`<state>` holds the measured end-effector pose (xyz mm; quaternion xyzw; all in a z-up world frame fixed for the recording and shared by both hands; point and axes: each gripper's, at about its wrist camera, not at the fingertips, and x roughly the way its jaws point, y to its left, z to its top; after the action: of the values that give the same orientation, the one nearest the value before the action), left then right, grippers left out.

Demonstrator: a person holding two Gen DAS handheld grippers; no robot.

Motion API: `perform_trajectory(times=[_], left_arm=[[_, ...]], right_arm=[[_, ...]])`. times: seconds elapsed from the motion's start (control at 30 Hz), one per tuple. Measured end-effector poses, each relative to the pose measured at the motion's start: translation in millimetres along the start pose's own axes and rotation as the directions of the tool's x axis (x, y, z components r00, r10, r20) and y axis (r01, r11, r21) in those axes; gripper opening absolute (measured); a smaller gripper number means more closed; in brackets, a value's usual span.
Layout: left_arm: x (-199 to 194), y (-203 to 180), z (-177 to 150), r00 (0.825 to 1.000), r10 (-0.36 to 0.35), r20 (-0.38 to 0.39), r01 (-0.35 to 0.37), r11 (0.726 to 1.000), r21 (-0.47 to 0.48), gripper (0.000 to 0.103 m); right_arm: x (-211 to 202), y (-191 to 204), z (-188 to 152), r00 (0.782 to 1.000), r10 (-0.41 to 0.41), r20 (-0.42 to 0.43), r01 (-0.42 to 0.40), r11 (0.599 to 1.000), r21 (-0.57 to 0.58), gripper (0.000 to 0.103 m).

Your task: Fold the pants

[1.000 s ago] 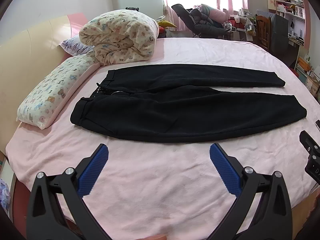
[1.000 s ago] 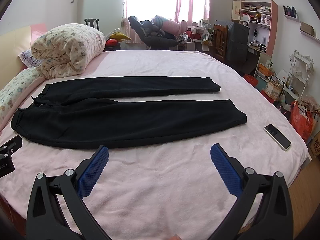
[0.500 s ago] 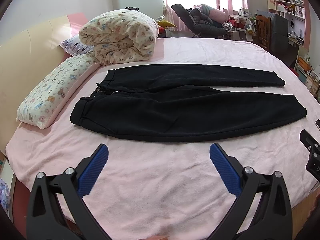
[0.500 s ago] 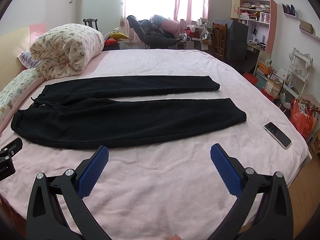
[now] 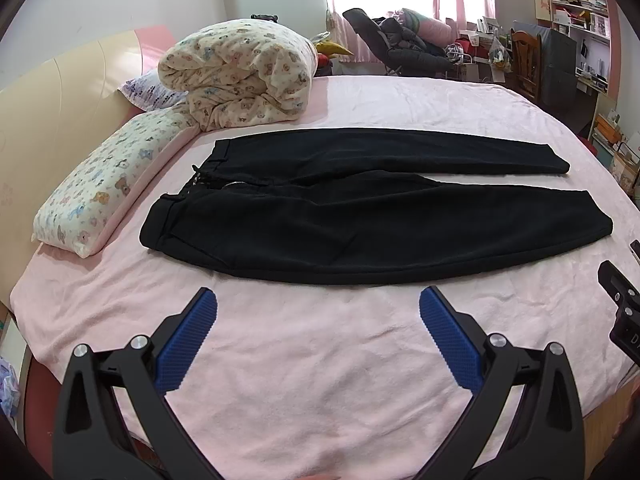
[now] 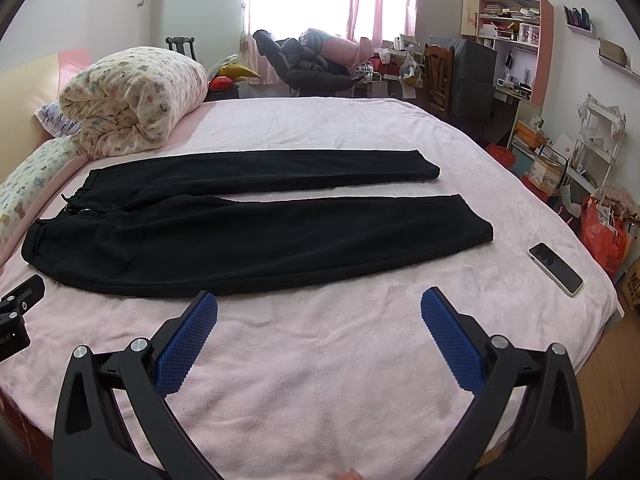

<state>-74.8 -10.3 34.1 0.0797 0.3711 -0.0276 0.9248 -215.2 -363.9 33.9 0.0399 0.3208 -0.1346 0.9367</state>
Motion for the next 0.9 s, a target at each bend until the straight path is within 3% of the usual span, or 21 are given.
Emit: perform_trajectory(times=[0.9], left_arm=[[2.7,2.7,1.4,1.000,-0.007,-0.011,0.007,1.000,-0.001,0.101]], right_arm=[[0.5,2.3,2.6,1.000,0.002,0.002,-0.002,1.000,-0.008,0.102]])
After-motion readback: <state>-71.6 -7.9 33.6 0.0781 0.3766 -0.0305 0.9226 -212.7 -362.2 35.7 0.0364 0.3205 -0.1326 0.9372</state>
